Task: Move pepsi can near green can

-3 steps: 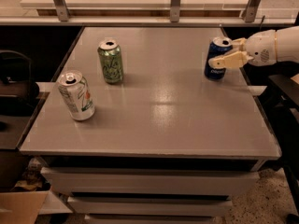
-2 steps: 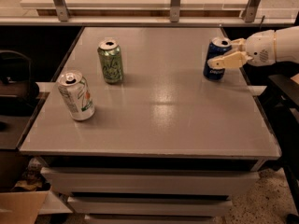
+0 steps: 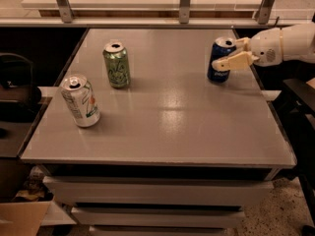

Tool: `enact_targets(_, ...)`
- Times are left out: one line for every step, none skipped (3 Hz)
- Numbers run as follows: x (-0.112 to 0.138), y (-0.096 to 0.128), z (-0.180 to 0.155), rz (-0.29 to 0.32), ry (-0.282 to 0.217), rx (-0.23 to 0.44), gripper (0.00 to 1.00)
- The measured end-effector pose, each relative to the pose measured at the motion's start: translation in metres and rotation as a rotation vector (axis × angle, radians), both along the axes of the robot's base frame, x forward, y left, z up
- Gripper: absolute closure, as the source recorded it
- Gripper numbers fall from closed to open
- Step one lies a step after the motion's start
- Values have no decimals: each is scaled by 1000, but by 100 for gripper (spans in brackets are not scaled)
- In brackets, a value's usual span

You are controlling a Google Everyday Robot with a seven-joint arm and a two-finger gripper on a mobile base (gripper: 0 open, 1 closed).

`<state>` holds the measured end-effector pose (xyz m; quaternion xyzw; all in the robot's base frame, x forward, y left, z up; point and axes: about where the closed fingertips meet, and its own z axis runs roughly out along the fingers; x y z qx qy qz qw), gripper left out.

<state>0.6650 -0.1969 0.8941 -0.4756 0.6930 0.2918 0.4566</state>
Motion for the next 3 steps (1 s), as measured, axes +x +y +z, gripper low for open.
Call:
enact_targets(-1, 26, 11, 90, -18, -7, 100)
enact_targets(-2, 51, 20, 164, -35, -8, 100)
enact_targets(-6, 77, 22, 216, -39, -14, 100)
